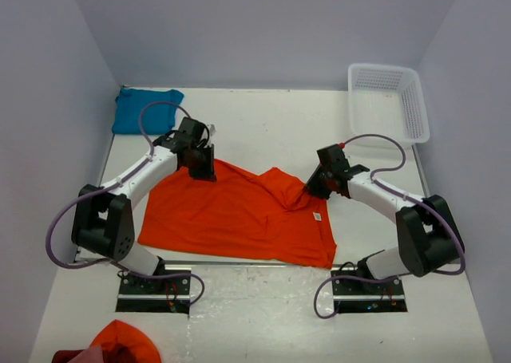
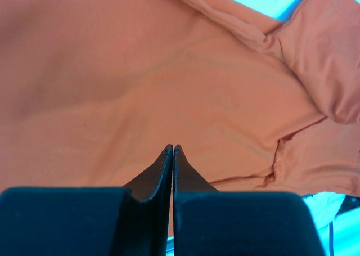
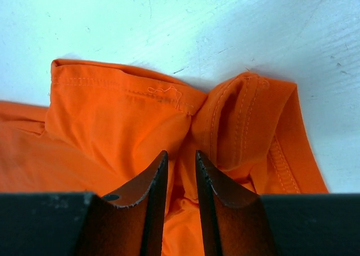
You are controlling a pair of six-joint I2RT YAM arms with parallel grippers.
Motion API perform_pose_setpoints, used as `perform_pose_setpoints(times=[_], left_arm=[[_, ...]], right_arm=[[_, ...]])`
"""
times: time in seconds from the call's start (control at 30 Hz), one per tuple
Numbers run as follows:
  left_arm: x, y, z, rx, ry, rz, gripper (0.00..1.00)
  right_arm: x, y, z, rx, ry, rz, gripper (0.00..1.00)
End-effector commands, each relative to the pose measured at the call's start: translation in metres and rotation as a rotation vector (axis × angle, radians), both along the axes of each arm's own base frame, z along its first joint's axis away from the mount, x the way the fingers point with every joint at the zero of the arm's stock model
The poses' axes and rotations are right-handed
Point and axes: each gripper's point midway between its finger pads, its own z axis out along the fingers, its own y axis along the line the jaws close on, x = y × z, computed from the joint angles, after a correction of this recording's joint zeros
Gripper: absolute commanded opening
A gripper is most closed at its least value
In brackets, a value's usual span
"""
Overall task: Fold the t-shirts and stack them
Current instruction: Grap the side of the flattened tshirt furthest away from the robot with both arms
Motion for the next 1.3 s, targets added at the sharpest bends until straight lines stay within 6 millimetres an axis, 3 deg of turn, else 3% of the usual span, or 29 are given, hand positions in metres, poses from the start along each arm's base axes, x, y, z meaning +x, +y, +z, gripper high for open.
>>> perform_pose_setpoints(times=[0.0, 0.1, 0.27, 0.57, 0.73, 1.07, 1.27], left_arm=[[0.029, 0.001, 0.021, 0.035, -0.094, 0.023, 0.0], [0.052, 0.017, 0.027, 0.144, -0.122, 0.117, 0.0], [0.077, 0.066, 0.038, 0.454, -0.155, 0.307, 0.0], [0.073, 0.116, 0.057, 0.803, -0.247, 0.53, 0.0], [0.06, 0.122, 0.049, 0.938, -0.224, 0.566, 0.0], [0.056, 0.114, 0.085, 0.981, -0.328, 0.59, 0.0], [0.056, 0.111, 0.094, 1.0, -0.35, 0.582, 0.0]], right_arm=[[0.015, 0.006, 0.003, 0.032, -0.032, -0.001, 0.28], [0.02, 0.008, 0.002, 0.03, -0.039, 0.007, 0.27], [0.022, 0.015, 0.009, 0.058, -0.053, 0.048, 0.27], [0.024, 0.009, 0.027, 0.009, -0.09, 0.085, 0.28], [0.026, 0.009, 0.033, -0.004, -0.097, 0.101, 0.28], [0.021, 0.007, 0.04, 0.004, -0.112, 0.097, 0.28], [0.017, 0.006, 0.038, 0.009, -0.11, 0.089, 0.28]])
